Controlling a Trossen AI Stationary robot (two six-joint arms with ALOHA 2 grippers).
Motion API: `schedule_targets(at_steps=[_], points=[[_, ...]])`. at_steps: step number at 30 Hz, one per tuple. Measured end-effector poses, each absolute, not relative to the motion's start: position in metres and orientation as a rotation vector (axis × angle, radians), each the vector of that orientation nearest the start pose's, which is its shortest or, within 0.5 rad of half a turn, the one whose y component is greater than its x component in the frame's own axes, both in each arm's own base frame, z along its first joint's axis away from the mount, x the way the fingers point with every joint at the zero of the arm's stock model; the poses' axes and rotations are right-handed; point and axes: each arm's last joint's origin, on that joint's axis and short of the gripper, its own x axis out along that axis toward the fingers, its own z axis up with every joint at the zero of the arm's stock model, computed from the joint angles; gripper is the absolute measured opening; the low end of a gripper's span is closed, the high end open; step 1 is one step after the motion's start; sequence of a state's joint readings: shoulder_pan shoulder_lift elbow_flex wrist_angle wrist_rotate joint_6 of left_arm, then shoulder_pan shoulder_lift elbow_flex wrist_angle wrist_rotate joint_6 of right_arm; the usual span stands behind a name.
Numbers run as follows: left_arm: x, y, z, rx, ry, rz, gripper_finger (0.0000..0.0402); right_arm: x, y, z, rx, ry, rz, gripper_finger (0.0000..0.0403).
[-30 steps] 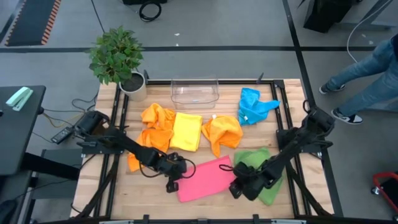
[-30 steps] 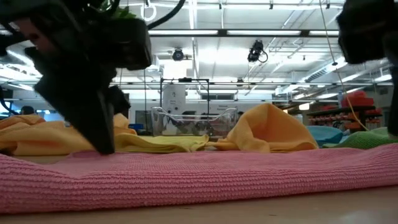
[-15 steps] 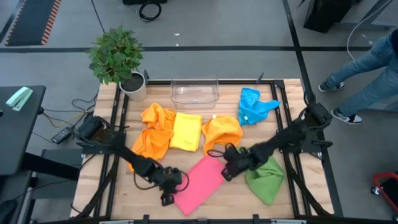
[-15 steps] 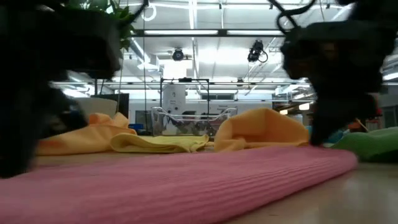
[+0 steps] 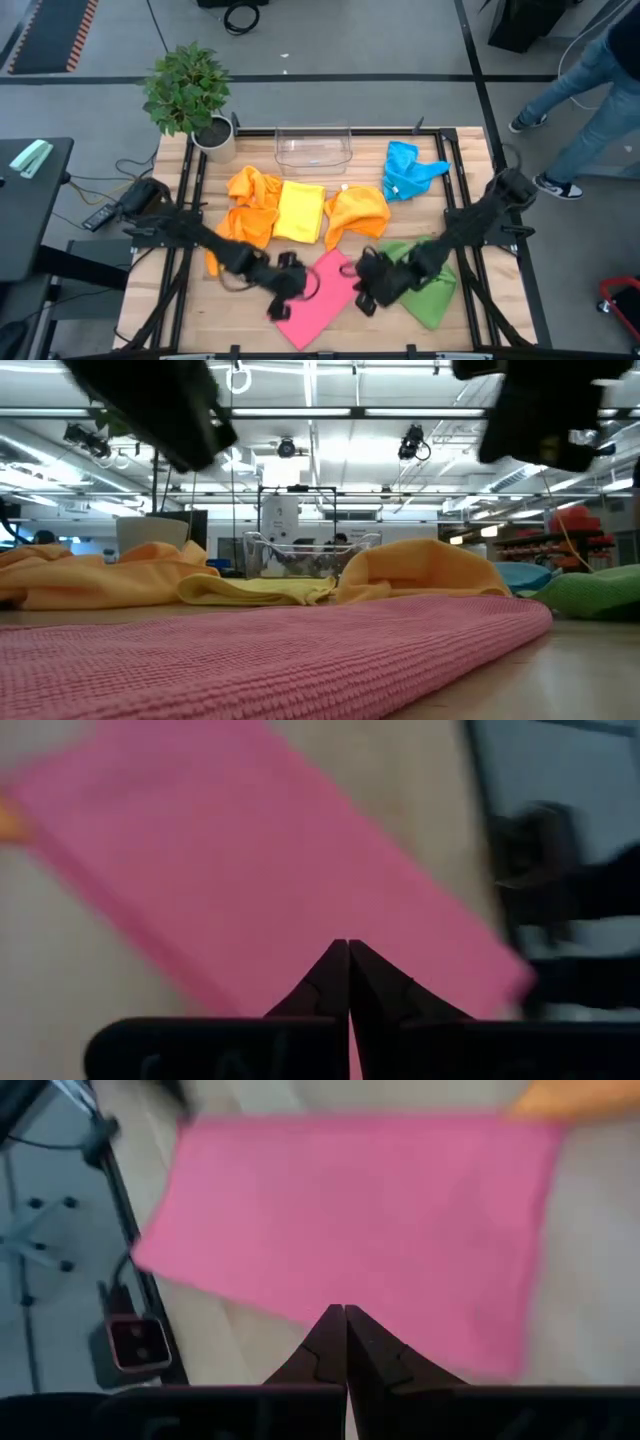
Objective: Fold microfiber towels
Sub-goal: Fold the pink microfiber cloth
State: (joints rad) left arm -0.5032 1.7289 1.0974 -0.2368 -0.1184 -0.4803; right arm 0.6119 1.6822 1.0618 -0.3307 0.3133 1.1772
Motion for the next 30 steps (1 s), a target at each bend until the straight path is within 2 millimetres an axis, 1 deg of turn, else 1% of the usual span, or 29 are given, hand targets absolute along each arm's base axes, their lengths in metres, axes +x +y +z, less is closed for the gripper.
schedule_targets(at_steps=[2,5,6,8,10,13,17,18,22,26,28,30], points=[[0.326,-0.153,0.183,-0.181,0.911,-0.117,0.0006,0.283,0.197,0.179,0.670,0.909,-0.276,0.0004],[0.336,-0.136,0.159,-0.209,0.986,-0.095,0.0007,0.290,0.201,0.158,0.671,0.944,-0.330,0.0004],[0.342,-0.135,0.154,-0.229,0.979,-0.112,0.0008,0.292,0.200,0.153,0.671,0.949,-0.348,0.0003],[0.344,-0.137,0.143,-0.242,1.013,-0.147,0.0008,0.298,0.196,0.144,0.692,0.947,-0.375,0.0003],[0.348,-0.145,0.131,-0.253,1.020,-0.182,0.0005,0.299,0.193,0.136,0.677,0.981,-0.397,0.0003],[0.345,-0.157,0.122,-0.251,1.052,-0.196,0.0006,0.302,0.186,0.126,0.658,1.050,-0.410,0.0003],[0.335,-0.172,0.116,-0.300,1.102,-0.167,0.0006,0.307,0.174,0.126,0.594,1.096,-0.388,0.0003],[0.333,-0.177,0.116,-0.314,1.105,-0.157,0.0005,0.309,0.169,0.127,0.573,1.099,-0.384,0.0003],[0.326,-0.189,0.124,-0.386,1.093,-0.110,0.0008,0.322,0.136,0.133,0.508,1.075,-0.398,0.0003],[0.322,-0.196,0.126,-0.464,1.102,-0.040,0.0007,0.338,0.102,0.139,0.486,1.044,-0.386,0.0003],[0.320,-0.197,0.126,-0.519,1.110,0.029,0.0005,0.344,0.089,0.141,0.493,1.041,-0.340,0.0003],[0.316,-0.195,0.125,-0.549,1.118,0.138,0.0006,0.349,0.081,0.145,0.504,1.039,-0.300,0.0003]])
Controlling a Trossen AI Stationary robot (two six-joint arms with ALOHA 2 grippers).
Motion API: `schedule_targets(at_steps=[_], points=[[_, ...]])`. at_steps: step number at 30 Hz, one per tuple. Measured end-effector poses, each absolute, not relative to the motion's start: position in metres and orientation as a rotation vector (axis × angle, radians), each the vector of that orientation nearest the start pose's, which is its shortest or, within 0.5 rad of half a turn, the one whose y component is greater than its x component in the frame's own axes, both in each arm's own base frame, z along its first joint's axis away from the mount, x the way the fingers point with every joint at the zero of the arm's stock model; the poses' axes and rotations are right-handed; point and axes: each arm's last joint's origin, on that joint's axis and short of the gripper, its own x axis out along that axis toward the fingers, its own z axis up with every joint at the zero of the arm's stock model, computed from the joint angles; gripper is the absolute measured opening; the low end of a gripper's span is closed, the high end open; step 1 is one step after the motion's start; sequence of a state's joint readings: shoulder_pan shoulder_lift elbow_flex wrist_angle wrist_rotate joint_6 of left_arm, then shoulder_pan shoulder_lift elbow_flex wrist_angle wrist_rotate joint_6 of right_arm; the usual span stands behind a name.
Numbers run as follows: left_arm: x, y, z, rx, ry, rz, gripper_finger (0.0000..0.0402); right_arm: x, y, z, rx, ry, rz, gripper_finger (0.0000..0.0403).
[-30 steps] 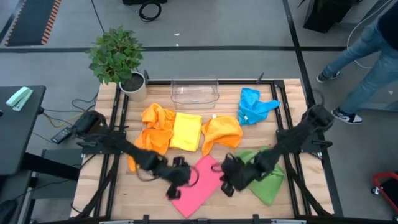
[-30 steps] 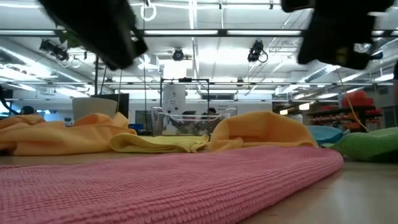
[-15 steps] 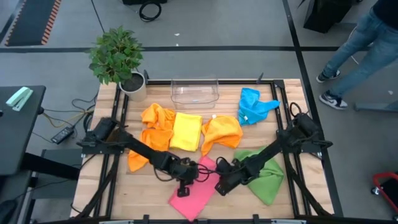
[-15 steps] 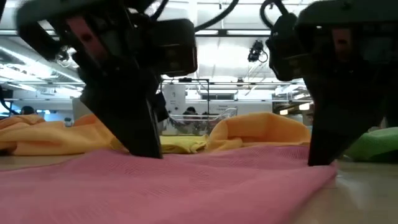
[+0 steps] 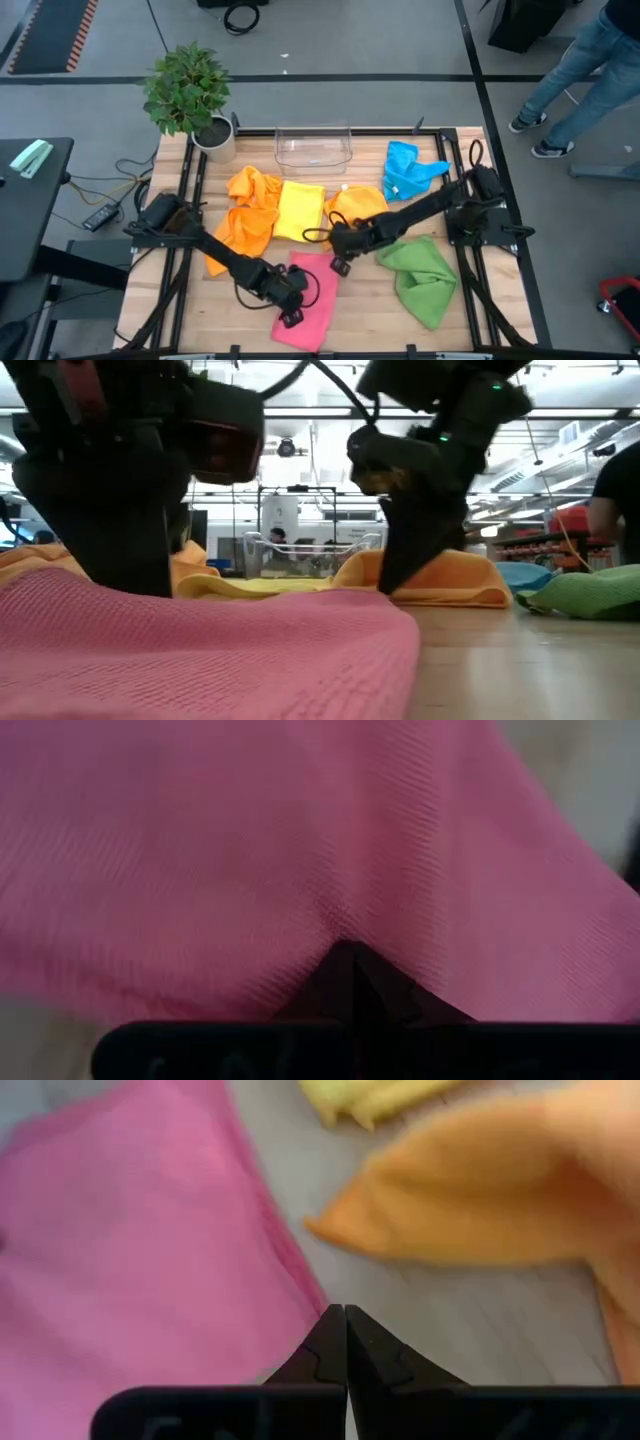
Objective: Fold microfiber towels
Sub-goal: Fold the pink microfiber cloth
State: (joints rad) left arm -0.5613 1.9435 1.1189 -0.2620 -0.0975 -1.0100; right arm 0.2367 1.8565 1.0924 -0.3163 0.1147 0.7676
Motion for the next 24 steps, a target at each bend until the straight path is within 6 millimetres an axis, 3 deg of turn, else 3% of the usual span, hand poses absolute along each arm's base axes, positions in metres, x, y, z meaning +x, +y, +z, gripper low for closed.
schedule_targets(at_steps=[5,11,16,21,24], points=[[0.311,-0.179,0.121,-0.556,1.145,0.350,0.0007,0.353,0.090,0.173,0.477,0.990,-0.227,0.0003],[0.314,-0.152,0.122,-0.551,1.194,0.480,0.0011,0.342,0.143,0.198,0.485,0.869,-0.095,0.0003],[0.316,-0.139,0.129,-0.504,1.201,0.443,0.0007,0.350,0.190,0.167,0.512,0.786,0.016,0.0003],[0.314,-0.136,0.142,-0.478,1.196,0.366,0.0012,0.371,0.206,0.140,0.513,0.776,0.041,0.0003],[0.316,-0.139,0.156,-0.450,1.166,0.233,0.0020,0.388,0.217,0.139,0.471,0.754,0.085,0.0003]])
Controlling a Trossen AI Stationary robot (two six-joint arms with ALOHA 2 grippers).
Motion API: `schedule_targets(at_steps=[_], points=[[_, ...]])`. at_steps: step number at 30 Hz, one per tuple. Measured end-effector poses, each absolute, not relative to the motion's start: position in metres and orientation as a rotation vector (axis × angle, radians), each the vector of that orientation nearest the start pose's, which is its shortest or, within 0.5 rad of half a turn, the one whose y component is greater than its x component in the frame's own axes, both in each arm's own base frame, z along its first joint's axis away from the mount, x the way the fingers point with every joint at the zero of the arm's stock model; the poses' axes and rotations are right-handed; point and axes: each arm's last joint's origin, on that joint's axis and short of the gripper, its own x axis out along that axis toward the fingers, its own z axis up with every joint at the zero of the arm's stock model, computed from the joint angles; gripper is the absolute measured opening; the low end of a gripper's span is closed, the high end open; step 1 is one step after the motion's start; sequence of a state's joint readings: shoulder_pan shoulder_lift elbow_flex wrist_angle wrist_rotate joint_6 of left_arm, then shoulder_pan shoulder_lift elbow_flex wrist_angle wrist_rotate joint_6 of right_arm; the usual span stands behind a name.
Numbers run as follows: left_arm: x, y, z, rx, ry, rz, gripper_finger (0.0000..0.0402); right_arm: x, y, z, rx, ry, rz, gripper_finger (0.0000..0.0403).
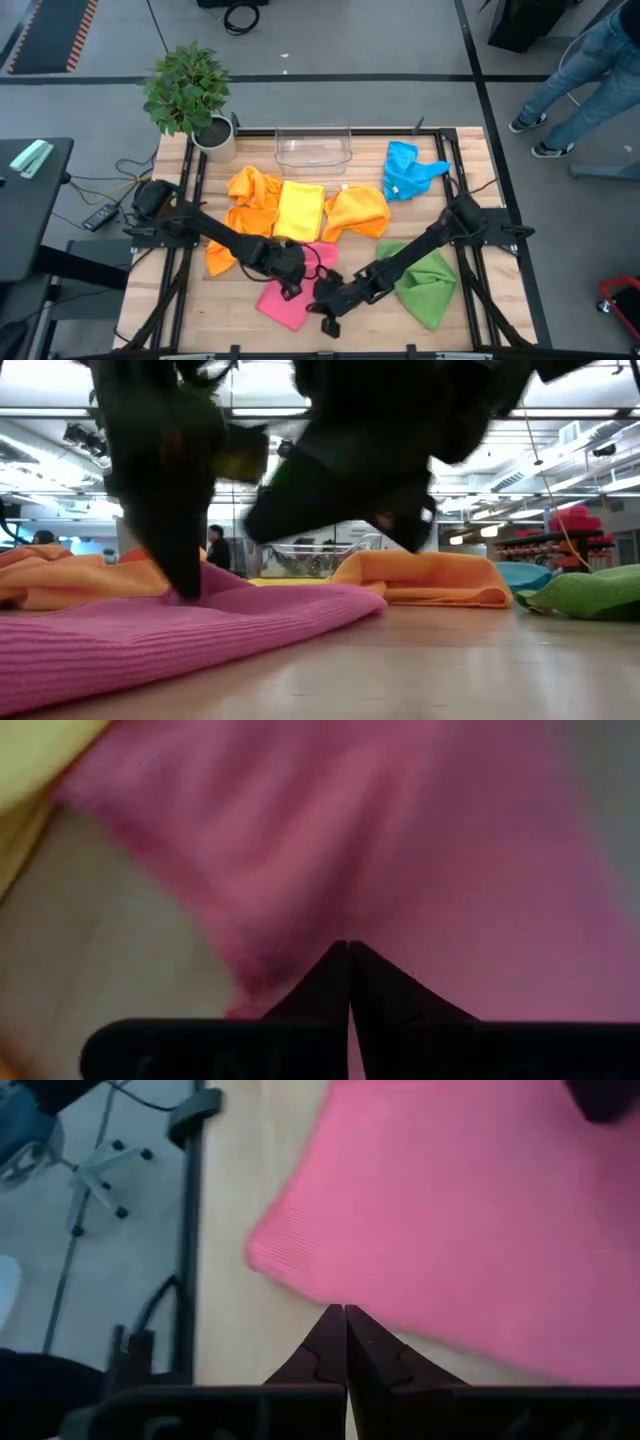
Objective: Fold microfiber towels
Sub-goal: Fold the pink microfiber cloth
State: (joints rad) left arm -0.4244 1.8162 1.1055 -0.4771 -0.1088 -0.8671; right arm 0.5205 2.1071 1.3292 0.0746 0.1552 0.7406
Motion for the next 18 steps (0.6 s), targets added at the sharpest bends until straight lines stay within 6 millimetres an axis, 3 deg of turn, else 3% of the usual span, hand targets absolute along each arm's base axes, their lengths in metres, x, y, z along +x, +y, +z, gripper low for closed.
schedule_targets(at_steps=[6,13,18], points=[[0.312,-0.143,0.174,-0.270,1.122,0.067,0.0006,0.414,0.233,0.134,0.463,0.751,0.133,0.0003],[0.314,-0.126,0.163,-0.157,1.190,0.090,0.0016,0.434,0.246,0.115,0.484,0.789,0.113,0.0003],[0.312,-0.130,0.161,-0.124,1.202,0.052,0.0006,0.424,0.253,0.110,0.423,0.941,0.061,0.0003]])
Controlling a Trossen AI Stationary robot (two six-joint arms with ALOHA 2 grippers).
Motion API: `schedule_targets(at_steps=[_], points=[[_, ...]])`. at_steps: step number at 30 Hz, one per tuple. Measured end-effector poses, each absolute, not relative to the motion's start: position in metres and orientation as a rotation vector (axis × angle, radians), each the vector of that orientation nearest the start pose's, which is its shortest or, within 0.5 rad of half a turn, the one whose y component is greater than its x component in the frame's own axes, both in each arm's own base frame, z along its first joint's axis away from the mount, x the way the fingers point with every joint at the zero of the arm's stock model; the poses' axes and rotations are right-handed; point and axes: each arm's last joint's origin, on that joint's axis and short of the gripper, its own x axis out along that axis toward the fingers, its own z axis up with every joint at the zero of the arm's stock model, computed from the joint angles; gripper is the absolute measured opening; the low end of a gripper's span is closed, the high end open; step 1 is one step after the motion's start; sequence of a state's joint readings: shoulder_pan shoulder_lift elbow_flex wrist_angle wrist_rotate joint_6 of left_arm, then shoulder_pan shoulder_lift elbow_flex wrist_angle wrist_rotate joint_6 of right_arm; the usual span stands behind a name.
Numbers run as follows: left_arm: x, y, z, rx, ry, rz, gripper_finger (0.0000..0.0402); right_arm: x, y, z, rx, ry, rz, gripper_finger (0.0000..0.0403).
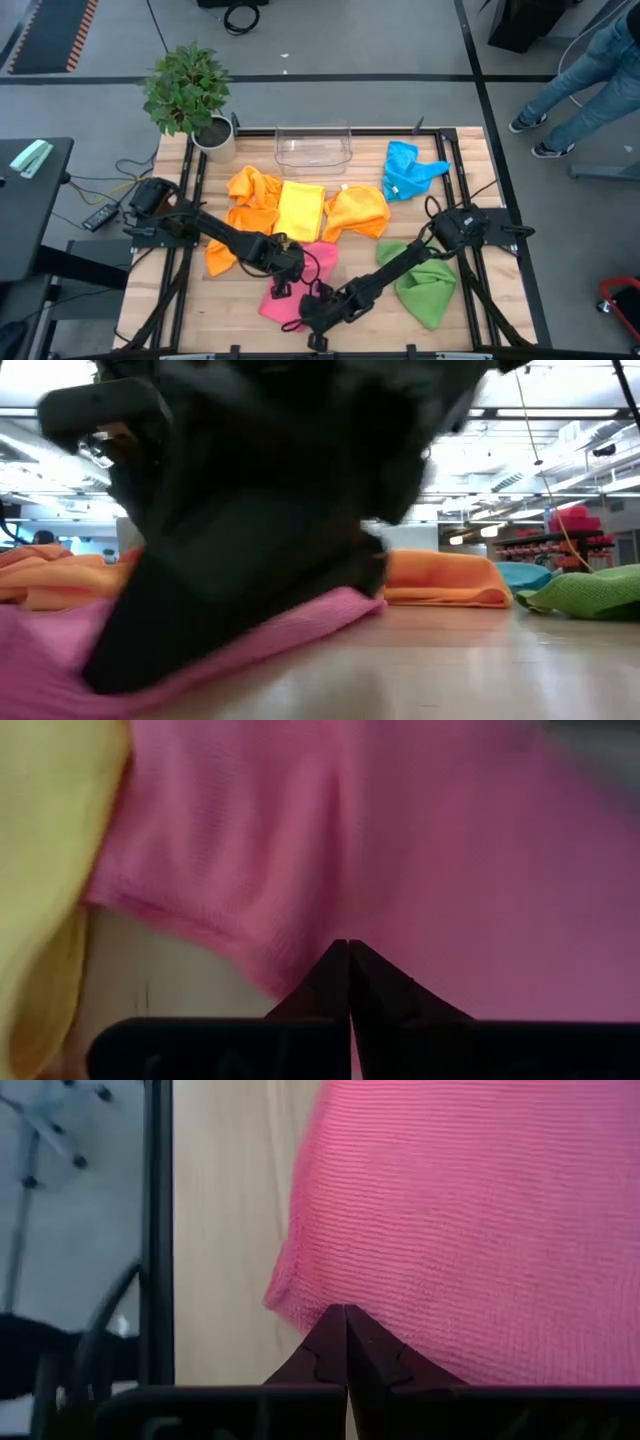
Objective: Fold microfiber towels
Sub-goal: Fold the pink microfiber cloth
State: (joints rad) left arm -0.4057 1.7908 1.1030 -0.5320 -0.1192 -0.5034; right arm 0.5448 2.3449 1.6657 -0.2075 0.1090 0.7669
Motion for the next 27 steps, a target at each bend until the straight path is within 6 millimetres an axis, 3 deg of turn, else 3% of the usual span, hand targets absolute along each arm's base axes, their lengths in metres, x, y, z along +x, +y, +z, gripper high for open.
schedule_targets(at_steps=[6,11,15,20,23,27], points=[[0.308,-0.140,0.162,-0.119,1.191,0.047,0.0018,0.394,0.256,0.116,0.411,1.039,0.018,0.0003],[0.300,-0.157,0.162,-0.141,1.192,0.040,0.0006,0.360,0.252,0.128,0.399,1.072,-0.030,0.0003],[0.293,-0.176,0.163,-0.178,1.164,0.015,0.0017,0.333,0.244,0.144,0.454,1.072,-0.036,0.0003],[0.293,-0.212,0.175,-0.178,0.945,-0.128,0.0020,0.304,0.241,0.179,0.435,0.954,0.015,0.0004],[0.288,-0.231,0.181,-0.078,0.849,-0.264,0.0011,0.295,0.244,0.195,0.301,0.880,0.093,0.0020],[0.273,-0.250,0.183,0.054,0.812,-0.382,0.0025,0.295,0.249,0.185,0.081,0.845,0.160,0.0078]])
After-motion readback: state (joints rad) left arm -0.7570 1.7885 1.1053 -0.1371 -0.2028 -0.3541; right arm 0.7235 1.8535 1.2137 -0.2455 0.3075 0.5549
